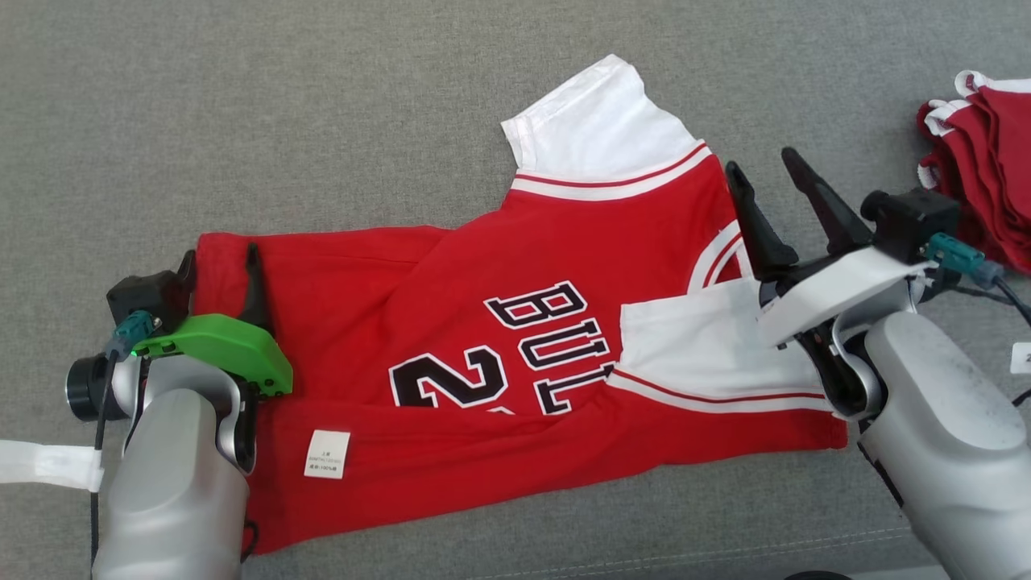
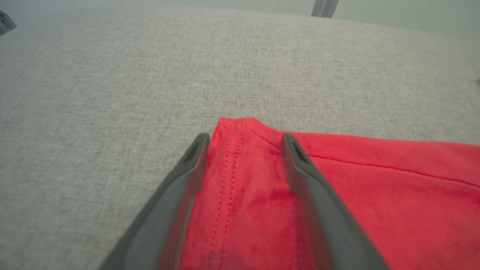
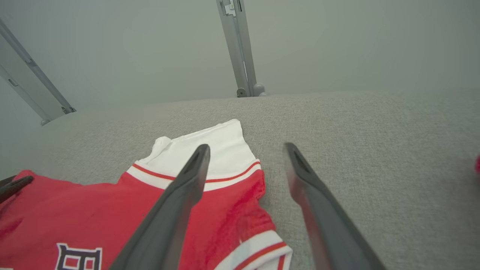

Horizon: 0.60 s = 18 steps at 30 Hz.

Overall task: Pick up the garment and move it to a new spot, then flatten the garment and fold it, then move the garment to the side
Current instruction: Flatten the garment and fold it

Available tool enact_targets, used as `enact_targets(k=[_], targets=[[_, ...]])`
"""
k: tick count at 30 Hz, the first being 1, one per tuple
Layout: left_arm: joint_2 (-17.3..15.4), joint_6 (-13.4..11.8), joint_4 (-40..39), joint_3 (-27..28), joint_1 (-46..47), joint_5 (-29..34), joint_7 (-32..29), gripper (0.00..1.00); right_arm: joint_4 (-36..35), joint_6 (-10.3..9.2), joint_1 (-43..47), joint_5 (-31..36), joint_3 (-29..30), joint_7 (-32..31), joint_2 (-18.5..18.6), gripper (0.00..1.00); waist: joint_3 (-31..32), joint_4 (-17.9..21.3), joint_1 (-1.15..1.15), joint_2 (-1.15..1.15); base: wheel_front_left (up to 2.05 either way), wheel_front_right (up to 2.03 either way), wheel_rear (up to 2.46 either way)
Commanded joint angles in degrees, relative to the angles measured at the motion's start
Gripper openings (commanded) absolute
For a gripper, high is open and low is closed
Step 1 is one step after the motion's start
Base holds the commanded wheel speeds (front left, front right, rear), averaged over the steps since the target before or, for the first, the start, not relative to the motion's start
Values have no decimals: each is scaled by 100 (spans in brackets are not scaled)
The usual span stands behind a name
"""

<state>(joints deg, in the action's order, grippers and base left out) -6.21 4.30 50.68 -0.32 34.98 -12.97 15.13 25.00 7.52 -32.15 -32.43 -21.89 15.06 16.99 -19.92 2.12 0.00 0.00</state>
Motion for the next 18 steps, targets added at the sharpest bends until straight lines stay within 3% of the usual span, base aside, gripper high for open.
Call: enact_targets(k=[1, 2, 4, 5, 18], targets=[[-8, -43, 47, -27, 165, 84, 0, 77, 68, -6, -271, -87, -114, 14, 95, 100, -152, -25, 0, 0, 0, 0, 0], [10, -60, 72, -29, 206, 81, 0, 48, 101, -7, -403, -117, -168, 14, 130, 100, -191, -48, 0, 0, 0, 0, 0], [53, -75, 72, -47, 273, 108, -3, 11, 167, -7, -648, -163, -270, 14, 208, 100, -269, -105, 0, 0, 0, 0, 0], [72, -78, 59, -52, 302, 113, -4, 0, 235, -7, -763, -225, -330, 11, 225, 100, -307, -137, 0, 0, 0, 0, 0], [307, -66, -457, -419, 670, 108, 0, 0, 1978, -6, -2675, -538, -1344, -1296, 430, 100, -896, -933, 0, 0, 0, 0, 0]])
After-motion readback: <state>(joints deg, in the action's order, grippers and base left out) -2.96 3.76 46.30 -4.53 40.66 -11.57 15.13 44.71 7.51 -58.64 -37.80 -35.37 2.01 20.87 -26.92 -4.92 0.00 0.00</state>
